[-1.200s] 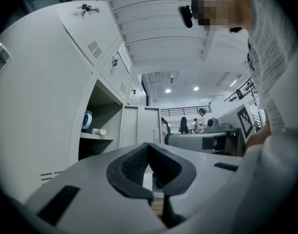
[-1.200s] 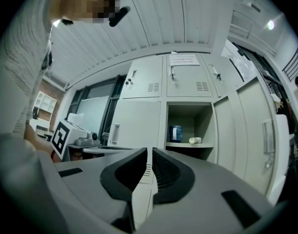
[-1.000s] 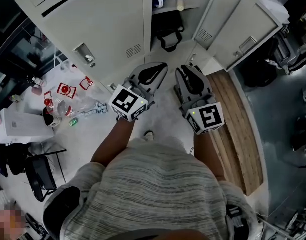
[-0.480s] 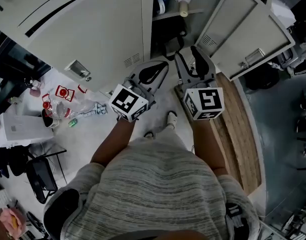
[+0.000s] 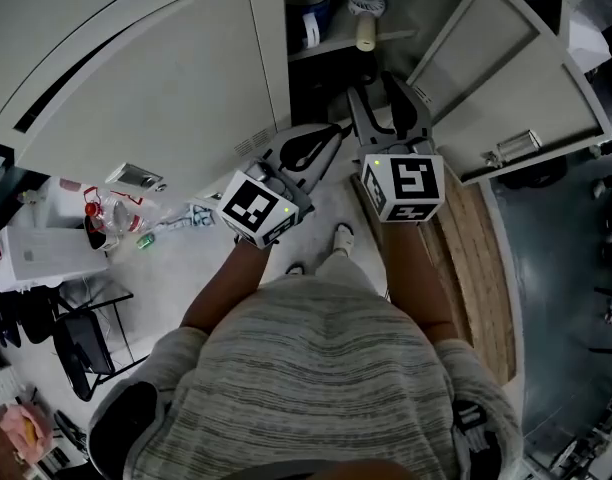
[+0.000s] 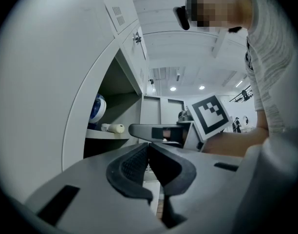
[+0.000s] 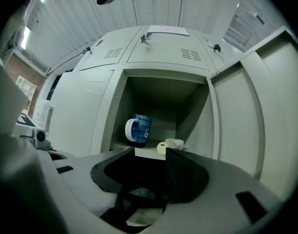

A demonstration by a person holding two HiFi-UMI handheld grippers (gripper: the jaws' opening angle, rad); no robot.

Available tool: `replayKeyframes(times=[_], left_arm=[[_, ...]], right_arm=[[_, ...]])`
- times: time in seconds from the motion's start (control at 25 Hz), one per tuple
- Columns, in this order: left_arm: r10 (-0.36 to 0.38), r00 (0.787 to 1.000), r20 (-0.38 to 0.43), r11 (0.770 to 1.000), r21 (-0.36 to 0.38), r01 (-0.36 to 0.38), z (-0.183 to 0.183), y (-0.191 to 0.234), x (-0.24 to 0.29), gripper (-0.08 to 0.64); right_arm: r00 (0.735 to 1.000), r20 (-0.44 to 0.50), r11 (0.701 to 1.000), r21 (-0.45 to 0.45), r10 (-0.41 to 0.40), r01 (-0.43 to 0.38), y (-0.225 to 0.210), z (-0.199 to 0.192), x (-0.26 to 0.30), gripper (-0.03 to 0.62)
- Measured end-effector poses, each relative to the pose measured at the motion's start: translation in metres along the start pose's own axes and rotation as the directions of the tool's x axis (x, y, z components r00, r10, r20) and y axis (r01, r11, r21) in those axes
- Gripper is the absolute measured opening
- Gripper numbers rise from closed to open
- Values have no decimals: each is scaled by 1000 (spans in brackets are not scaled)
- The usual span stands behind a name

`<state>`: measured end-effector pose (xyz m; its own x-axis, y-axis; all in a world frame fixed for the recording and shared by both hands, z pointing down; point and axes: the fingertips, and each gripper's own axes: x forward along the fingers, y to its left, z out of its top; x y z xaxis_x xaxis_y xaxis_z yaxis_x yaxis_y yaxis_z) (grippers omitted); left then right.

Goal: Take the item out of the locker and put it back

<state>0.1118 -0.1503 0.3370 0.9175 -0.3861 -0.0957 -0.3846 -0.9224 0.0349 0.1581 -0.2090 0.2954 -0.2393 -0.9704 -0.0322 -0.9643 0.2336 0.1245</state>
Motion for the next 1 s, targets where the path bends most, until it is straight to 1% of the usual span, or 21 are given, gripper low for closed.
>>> replayKeyframes(times=[0.12, 0.28, 0.4, 0.56, 0.8, 0.92, 1.0], left_arm=[[10, 1000, -7, 1000, -6, -10, 0, 6, 9, 8], [29, 1000, -4, 1000, -13, -29, 3, 16, 19, 8], [47, 999, -13, 999, -15, -47, 2, 24, 24, 8], [62, 998, -17, 998, -20, -63, 3, 30, 32, 8], [72, 997, -36, 997, -19, -73, 1, 36, 42, 8], [69, 997, -26, 997, -21, -70, 3, 36, 51, 8], [64, 998, -22, 998, -22, -65, 3, 36, 57, 8]], right_arm=[[1000, 1, 1000, 0, -2, 2, -10, 2, 17, 192], [1000, -5, 1000, -4, 4, -4, -17, 6, 39, 215], [1000, -17, 1000, -4, 11, -12, -19, 3, 54, 231], [999, -38, 1000, -5, 0, 0, -28, -2, 69, 233], [999, -51, 1000, 6, -3, 3, -47, -7, 77, 233], [999, -48, 1000, 17, -15, 16, -63, -10, 72, 233], [999, -45, 999, 32, -6, 7, -71, -11, 72, 233]])
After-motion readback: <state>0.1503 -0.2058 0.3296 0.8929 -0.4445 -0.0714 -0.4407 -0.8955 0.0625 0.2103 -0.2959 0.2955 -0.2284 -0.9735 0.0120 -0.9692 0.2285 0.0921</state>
